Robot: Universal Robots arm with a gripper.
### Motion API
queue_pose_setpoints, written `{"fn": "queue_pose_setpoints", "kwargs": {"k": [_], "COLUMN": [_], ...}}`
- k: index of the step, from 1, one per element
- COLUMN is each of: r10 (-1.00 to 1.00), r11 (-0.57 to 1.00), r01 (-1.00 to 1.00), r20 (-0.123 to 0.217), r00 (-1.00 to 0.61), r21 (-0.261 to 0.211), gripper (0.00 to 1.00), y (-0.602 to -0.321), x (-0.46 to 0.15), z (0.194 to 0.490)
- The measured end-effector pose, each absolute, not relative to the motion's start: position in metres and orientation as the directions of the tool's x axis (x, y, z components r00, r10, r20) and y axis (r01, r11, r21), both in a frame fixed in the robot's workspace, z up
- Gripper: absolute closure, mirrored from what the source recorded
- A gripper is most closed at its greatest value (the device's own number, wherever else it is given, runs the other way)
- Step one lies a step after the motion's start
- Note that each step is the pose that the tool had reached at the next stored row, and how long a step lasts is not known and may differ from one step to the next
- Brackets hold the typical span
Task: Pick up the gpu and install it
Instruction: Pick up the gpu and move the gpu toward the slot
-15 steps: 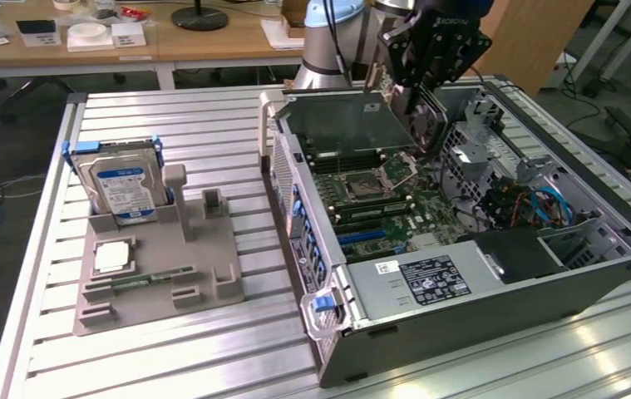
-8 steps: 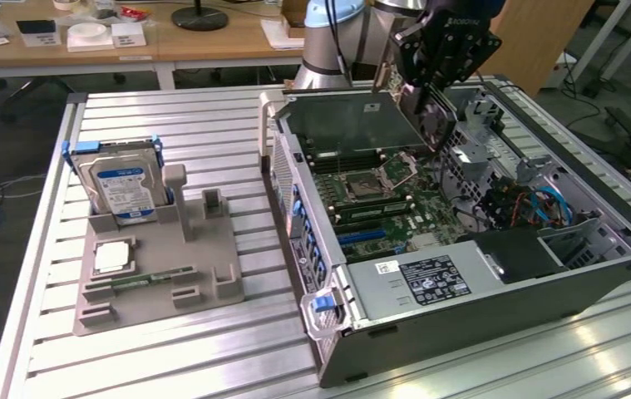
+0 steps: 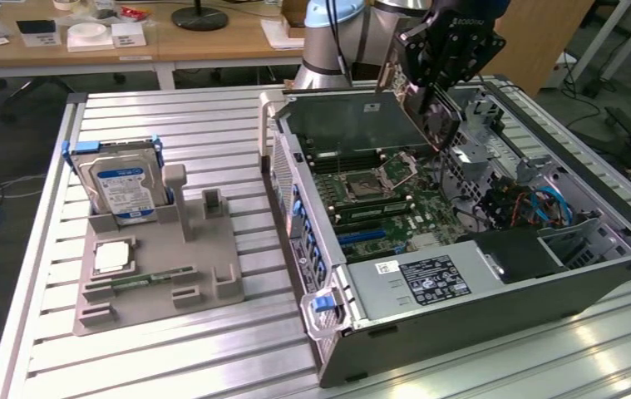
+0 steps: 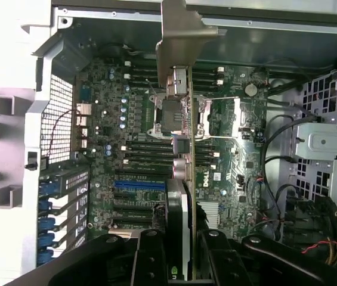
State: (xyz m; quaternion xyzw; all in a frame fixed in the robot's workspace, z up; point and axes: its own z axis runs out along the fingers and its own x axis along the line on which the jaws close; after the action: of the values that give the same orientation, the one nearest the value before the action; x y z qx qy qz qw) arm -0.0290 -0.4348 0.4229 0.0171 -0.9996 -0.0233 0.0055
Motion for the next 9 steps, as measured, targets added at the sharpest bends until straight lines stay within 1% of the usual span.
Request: {"fn": "queue_pose_setpoints", "kwargs": {"k": [9], "r10": [-0.034], "r11": [0.998], "r01": [-0.034], "r20": [0.010], "r00": [-0.999], "r21": [0.047], "gripper": [0.72], "y": [-0.4348], "x": [-0.0272], "z": [0.4228]}}
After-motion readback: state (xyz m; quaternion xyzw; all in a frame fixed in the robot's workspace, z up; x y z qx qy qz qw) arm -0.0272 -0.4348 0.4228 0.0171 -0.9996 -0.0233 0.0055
